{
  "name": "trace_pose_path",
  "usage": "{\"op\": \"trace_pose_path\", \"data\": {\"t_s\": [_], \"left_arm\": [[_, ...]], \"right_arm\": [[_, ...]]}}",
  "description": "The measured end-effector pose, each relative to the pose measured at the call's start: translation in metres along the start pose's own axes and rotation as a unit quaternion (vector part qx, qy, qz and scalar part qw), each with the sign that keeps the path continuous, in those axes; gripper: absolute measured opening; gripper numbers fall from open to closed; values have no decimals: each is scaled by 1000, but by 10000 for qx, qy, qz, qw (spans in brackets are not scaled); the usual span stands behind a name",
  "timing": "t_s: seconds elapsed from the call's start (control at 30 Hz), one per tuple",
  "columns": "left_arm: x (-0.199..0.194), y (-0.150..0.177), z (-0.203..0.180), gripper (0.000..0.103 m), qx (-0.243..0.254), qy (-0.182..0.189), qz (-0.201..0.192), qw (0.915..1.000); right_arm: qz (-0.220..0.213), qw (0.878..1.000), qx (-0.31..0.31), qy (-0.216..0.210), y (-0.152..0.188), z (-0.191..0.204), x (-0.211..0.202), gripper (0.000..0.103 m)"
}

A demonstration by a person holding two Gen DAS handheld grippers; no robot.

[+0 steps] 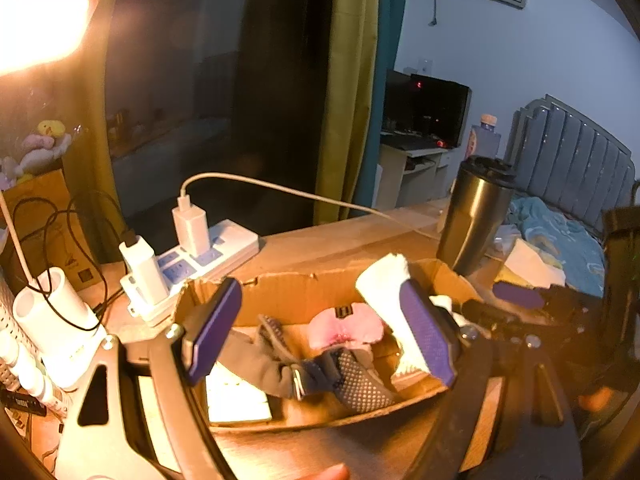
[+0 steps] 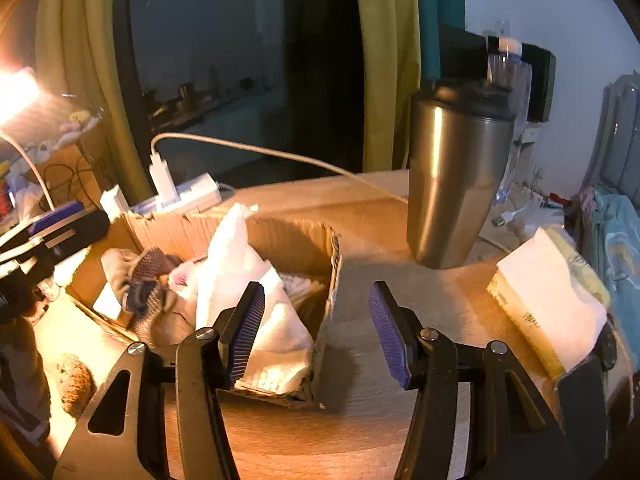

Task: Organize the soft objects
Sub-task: 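Lower the white towel into the box and open the right tool, then move both tools back toward the brown plush and second white towel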

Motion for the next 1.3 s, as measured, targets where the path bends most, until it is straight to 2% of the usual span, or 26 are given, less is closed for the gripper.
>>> {"op": "trace_pose_path", "data": {"t_s": [0.43, 0.57, 0.9, 1.3], "left_arm": [[-38, 4, 0, 82, 49, 61, -116, 9999], [-51, 7, 3, 82, 4, 43, -154, 9999], [-87, 14, 18, 86, -118, -14, -366, 9993], [-117, 39, 30, 86, -229, -94, -352, 9991]], "right_arm": [[-404, 9991, -150, -46, -10, 25, -55, 59], [-481, 9985, -238, -84, -9, 36, -68, 63], [-623, 9972, -400, -115, -2, 58, -96, 66], [-676, 9953, -672, -191, 16, 82, -123, 73]]}}
Point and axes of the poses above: each gripper's, at about its wrist camera, not at the fingertips, and x roughly the way its jaws point, z to its left, y to its underside, the point moved 4 cm from there along x, roughly the way its jaws point, and after that the axes turned 7 degrees about x, right-handed, at the moved point
